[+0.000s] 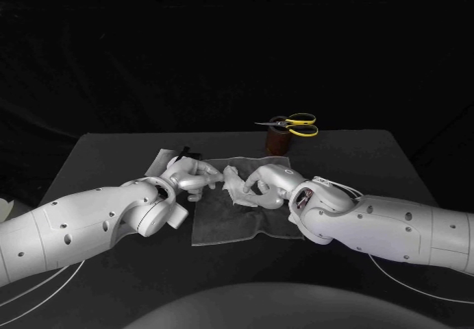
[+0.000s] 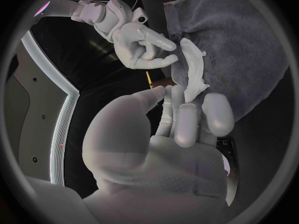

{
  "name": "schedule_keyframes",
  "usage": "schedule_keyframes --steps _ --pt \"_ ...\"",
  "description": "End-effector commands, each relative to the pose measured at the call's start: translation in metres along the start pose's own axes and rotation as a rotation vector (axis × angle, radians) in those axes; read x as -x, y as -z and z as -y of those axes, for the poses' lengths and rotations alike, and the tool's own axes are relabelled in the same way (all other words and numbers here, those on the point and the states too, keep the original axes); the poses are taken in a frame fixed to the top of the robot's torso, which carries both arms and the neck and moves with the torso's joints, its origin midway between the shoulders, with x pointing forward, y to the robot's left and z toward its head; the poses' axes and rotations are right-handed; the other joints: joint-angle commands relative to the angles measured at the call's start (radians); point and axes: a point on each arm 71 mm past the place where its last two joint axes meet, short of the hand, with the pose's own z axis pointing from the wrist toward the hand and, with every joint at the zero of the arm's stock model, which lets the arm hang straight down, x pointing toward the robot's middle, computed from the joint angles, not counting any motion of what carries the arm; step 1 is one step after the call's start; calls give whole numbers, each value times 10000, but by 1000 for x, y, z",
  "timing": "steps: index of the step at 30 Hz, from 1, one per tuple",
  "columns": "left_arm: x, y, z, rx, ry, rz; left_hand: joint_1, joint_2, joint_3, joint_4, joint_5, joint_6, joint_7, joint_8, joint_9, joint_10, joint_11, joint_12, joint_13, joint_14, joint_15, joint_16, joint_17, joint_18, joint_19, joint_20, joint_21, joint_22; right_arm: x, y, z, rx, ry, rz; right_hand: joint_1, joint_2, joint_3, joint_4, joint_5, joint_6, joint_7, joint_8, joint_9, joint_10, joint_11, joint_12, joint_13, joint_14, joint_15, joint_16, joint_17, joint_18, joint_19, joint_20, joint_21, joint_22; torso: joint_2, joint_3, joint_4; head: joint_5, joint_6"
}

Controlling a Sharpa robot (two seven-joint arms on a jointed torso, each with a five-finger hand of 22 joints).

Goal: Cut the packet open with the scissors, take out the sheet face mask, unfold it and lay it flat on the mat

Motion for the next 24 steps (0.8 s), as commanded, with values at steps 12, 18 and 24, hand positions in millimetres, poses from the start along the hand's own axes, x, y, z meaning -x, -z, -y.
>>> schedule_keyframes --steps 12,18,24 --pt "-13 -1 -13 2084 -355 -961 658 -40 536 -273 24 -196 123 -138 -94 269 47 464 267 799 11 372 1631 -191 498 1 406 364 -20 -18 -8 -291 1284 -285 -403 -148 -168 208 -96 -106 109 -216 -108 55 96 -160 818 590 52 -11 1528 -5 -31 46 -268 294 2 18 -19 229 0" --pt "-13 -1 -15 2229 -368 -923 610 -57 646 -251 22 -233 165 -175 -121 274 81 510 310 854 34 398 1773 -214 552 6 468 425 -23 -20 -9 -333 1354 -378 -524 -212 -247 282 -88 -126 126 -282 -137 33 112 -195 794 577 69 -21 1505 2 -57 63 -328 282 -1 15 -23 243 0" --pt "-13 -1 -15 2273 -369 -894 591 -66 666 -243 23 -226 171 -175 -124 286 88 534 327 875 41 409 1825 -222 575 10 496 452 -25 -22 -9 -370 1402 -586 -572 -236 -282 315 -89 -141 135 -312 -150 20 123 -217 779 570 77 -28 1491 8 -74 70 -374 273 -1 11 -32 278 0"
